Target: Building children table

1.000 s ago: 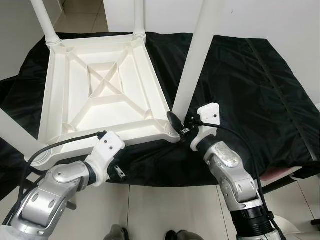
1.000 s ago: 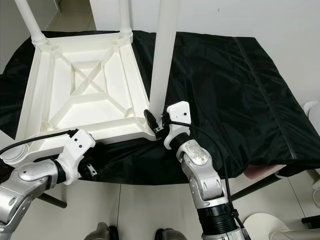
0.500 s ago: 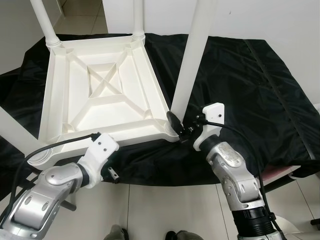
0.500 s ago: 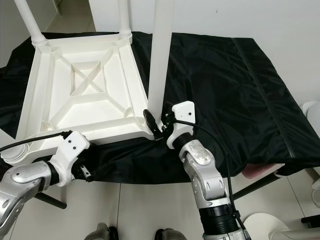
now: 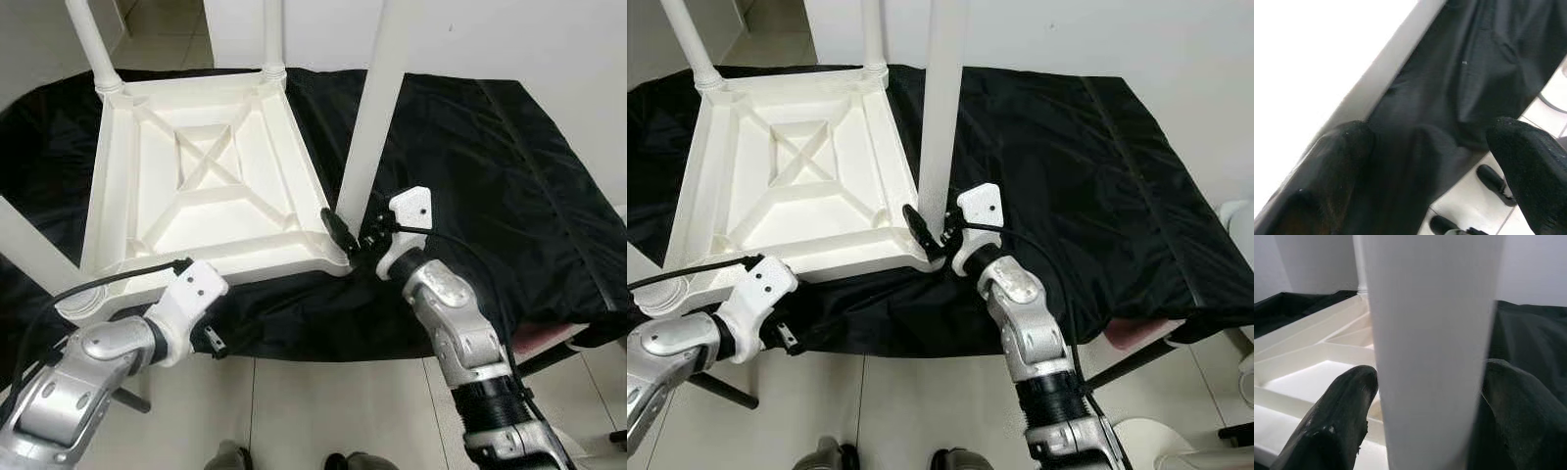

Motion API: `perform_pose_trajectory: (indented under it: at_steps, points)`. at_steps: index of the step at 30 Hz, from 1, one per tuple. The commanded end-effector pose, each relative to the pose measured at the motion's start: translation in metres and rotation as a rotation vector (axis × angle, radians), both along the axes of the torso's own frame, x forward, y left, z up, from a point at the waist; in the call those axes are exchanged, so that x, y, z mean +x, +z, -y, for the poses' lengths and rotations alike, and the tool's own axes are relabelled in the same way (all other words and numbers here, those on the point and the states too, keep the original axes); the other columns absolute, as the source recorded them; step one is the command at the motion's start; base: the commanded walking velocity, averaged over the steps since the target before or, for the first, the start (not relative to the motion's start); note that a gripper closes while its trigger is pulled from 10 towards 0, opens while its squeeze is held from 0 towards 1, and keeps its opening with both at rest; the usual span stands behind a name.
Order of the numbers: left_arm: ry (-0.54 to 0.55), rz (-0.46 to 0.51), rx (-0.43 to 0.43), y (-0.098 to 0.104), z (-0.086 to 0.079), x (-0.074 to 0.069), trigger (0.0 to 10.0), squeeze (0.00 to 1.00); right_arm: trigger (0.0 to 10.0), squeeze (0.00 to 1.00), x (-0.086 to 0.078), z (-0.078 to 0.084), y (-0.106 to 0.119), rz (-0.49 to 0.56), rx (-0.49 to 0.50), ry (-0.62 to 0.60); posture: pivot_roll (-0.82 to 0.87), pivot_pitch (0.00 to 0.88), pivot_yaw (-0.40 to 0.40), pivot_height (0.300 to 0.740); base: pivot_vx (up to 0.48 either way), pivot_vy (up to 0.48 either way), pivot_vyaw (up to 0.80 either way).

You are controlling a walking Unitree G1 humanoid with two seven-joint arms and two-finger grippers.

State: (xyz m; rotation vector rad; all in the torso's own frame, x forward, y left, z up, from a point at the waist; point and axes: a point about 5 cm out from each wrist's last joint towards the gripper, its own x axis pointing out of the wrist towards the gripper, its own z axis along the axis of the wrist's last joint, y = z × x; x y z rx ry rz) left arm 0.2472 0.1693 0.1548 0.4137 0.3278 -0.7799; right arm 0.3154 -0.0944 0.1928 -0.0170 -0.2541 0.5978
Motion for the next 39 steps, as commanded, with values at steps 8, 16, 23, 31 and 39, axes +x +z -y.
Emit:
perform_pose_trajectory:
  at_steps: [8, 16, 23, 31, 39]
  points:
    - [0.153, 0.067, 0.074, 0.0, -0.016, 0.016, 10.0, 0.0, 10.0, 0.0, 0.01, -0.013, 0.002, 0.023, 0.005, 0.03, -0.05, 0.14, -0.006, 0.74, 0.0, 0.0, 0.0]
    - [0.293, 0.145, 0.197, -0.003, -0.026, 0.03, 10.0, 0.0, 10.0, 0.0, 0.016, -0.025, 0.002, 0.026, 0.012, 0.07, -0.05, 0.125, -0.006, 0.74, 0.0, 0.0, 0.0]
    - [0.345, 0.2, 0.243, -0.002, -0.027, 0.039, 10.0, 0.0, 10.0, 0.0, 0.026, -0.031, 0.0, 0.024, 0.024, 0.053, -0.05, 0.114, -0.004, 0.74, 0.0, 0.0, 0.0]
    - [0.445, 0.282, 0.296, 0.002, -0.036, 0.05, 10.0, 0.0, 10.0, 0.0, 0.031, -0.04, 0.006, 0.035, 0.073, 0.039, -0.05, 0.113, -0.002, 0.74, 0.0, 0.0, 0.0]
    - [0.498, 0.318, 0.33, 0.006, -0.047, 0.053, 10.0, 0.0, 10.0, 0.0, 0.03, -0.044, -0.002, 0.033, 0.049, 0.034, -0.05, 0.127, 0.005, 0.74, 0.0, 0.0, 0.0]
